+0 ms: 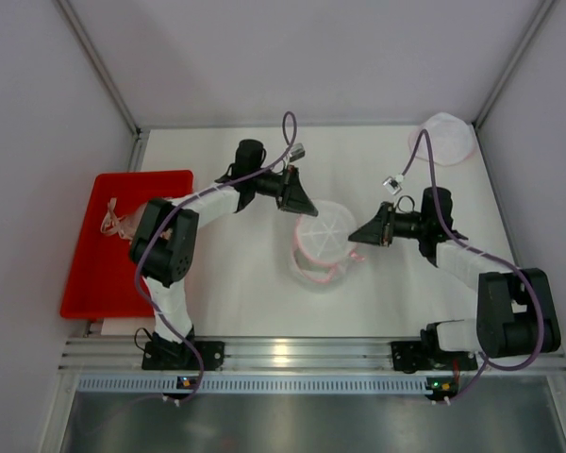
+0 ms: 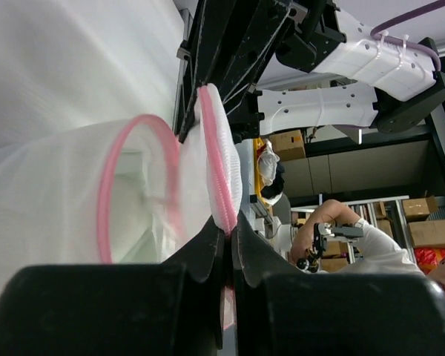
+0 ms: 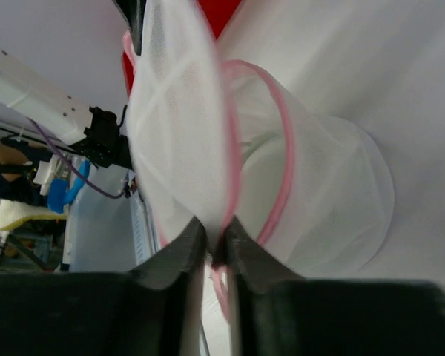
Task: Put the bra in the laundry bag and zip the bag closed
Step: Close the laundry bag at the center of the board.
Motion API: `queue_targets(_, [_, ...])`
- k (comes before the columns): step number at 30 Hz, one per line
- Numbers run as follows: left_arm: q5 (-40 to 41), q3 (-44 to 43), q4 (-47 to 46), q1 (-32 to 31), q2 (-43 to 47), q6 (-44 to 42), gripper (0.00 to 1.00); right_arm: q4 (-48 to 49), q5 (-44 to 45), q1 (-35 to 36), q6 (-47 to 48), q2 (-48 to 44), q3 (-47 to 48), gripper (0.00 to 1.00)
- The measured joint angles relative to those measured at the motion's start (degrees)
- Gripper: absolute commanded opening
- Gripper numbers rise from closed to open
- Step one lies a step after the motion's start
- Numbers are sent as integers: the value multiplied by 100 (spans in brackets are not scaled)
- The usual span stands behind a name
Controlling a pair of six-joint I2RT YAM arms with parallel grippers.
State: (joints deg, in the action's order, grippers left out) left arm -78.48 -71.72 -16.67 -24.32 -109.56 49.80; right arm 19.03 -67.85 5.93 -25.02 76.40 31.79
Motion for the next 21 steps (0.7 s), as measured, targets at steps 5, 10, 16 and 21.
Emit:
queue_targets(5, [168, -223, -11, 90, -138, -157, 34, 24, -107, 127, -177, -4, -33, 0])
queue_targets(10, [730, -376, 472, 393, -131, -750, 52, 522, -142, 223, -933, 4, -264, 0])
queue_targets(16, [2406, -1552, 2966, 1058, -7, -3156, 51, 1126, -192, 223, -1862, 262, -328, 0])
queue_targets(21, [3705, -1515, 3963, 1023, 960, -4669, 49, 1386, -254, 223, -2594, 485, -330, 0])
